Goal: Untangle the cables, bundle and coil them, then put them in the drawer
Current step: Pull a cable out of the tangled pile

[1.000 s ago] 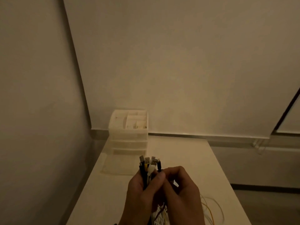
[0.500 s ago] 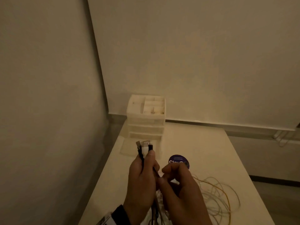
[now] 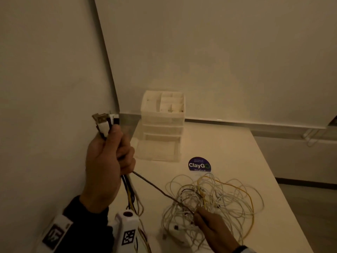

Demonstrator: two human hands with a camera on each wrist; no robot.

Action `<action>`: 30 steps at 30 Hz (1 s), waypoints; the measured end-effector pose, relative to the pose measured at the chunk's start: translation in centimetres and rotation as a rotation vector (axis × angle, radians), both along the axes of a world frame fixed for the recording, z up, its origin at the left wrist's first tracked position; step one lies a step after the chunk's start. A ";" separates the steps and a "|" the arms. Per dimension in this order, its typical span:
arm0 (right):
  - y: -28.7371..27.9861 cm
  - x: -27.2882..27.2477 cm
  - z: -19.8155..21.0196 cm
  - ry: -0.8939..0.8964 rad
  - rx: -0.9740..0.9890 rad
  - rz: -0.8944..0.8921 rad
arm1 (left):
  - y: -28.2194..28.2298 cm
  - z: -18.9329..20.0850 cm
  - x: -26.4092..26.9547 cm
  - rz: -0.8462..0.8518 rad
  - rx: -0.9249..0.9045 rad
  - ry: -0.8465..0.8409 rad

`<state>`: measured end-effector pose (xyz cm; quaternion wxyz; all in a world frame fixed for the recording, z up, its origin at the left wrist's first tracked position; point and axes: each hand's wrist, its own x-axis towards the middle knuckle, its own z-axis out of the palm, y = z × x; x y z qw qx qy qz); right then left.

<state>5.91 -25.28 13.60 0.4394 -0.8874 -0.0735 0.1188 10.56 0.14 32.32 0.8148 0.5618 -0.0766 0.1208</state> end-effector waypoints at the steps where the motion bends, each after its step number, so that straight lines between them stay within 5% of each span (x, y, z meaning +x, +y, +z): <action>1: -0.4 0.1 -0.2 0.006 -0.023 0.001 | 0.1 -0.2 -0.3 -0.013 0.054 -0.017; 7: -0.4 1.6 4.1 -0.115 0.038 0.056 | -4.5 -3.9 -1.7 -0.155 0.677 0.048; 10: 0.1 2.5 7.8 -0.202 0.157 0.065 | -7.1 -6.1 -1.5 -0.263 0.844 0.024; 18: -0.9 2.9 8.9 -0.211 0.468 0.009 | -9.4 -7.0 -0.3 -0.230 0.790 -0.047; 30: -3.0 4.6 3.2 -0.232 0.322 -0.044 | -8.4 -4.1 2.2 0.090 0.387 0.101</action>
